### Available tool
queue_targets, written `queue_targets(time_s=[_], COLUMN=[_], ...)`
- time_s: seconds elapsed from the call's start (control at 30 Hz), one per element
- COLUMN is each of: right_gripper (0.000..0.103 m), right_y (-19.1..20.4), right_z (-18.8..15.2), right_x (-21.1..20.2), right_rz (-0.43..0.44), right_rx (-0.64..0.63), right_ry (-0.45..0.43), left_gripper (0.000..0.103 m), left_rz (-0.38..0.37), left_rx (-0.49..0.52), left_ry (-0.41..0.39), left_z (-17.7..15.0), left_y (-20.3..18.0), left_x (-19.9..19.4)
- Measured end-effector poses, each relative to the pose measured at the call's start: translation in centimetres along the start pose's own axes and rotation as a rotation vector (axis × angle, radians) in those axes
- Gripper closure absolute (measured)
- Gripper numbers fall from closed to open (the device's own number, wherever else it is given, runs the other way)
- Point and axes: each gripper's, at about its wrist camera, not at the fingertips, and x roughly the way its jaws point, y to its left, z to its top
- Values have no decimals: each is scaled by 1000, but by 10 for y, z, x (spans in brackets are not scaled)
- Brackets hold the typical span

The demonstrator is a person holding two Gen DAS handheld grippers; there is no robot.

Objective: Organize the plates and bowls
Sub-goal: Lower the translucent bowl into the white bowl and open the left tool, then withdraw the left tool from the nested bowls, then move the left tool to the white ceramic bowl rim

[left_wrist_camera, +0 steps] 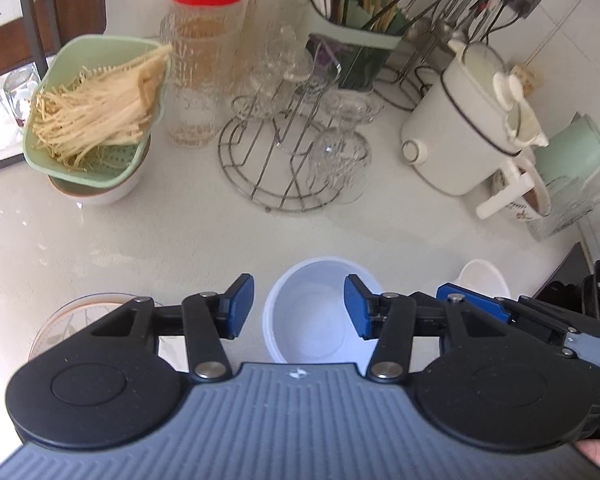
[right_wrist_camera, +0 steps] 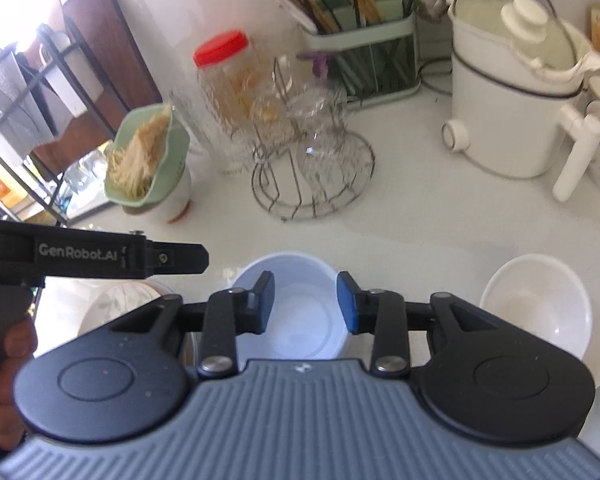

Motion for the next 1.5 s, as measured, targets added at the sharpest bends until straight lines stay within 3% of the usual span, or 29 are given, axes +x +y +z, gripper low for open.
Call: queue_targets(time_s=[0.47,0.77,1.5], right_gripper=[66,66,66], right_y=[-12,-26,-73], right_z=[4,0,-22], right_x=[-54,-76,-107], right_rz=[-40,-76,-190], right_rx=[12,26,91], right_ry=[-141,-201,-261], left_gripper=[47,47,47], left_rz=[-27,-44,-108], left_rx=[97,129,216], left_ry=[-113,-145,-120], left_z=[10,7,-13], left_y=[-41,-64,-127], left_x=[-41,-51,-29])
